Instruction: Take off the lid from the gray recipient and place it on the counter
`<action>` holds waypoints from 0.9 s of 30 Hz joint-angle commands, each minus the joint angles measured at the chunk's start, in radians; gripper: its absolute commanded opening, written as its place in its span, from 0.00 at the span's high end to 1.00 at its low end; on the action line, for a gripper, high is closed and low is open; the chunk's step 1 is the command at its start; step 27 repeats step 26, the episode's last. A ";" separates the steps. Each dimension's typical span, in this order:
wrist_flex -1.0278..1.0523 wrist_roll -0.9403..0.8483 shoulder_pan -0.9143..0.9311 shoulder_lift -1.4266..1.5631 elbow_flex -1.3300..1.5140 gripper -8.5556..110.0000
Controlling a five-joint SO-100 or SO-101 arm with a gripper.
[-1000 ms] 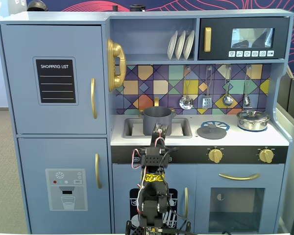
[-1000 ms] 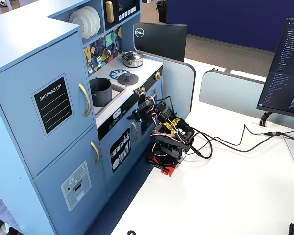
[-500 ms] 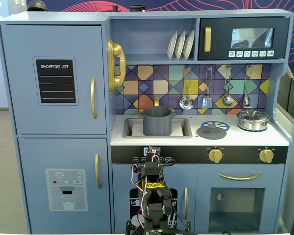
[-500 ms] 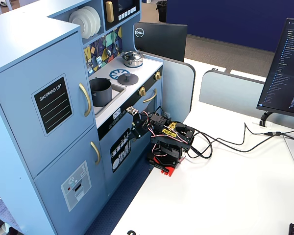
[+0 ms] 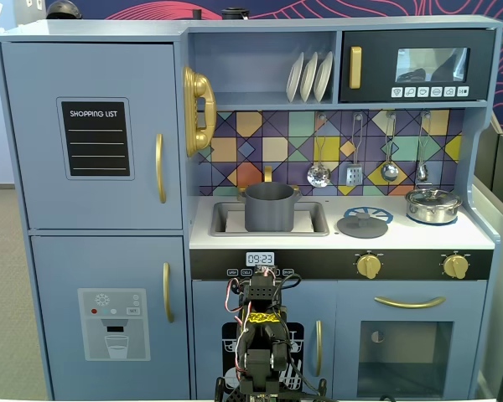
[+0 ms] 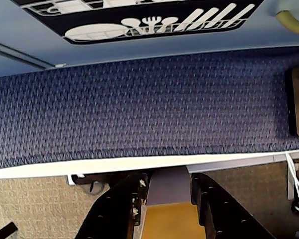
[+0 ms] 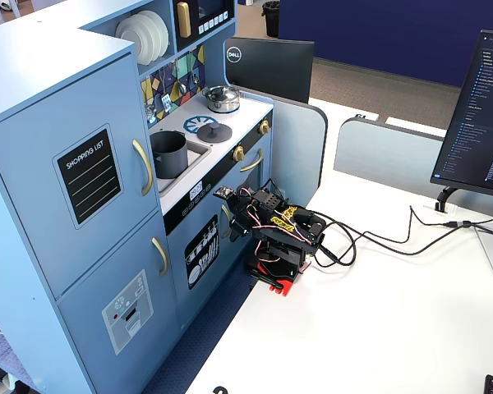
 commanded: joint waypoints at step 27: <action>0.176 0.072 0.041 -0.006 -0.003 0.86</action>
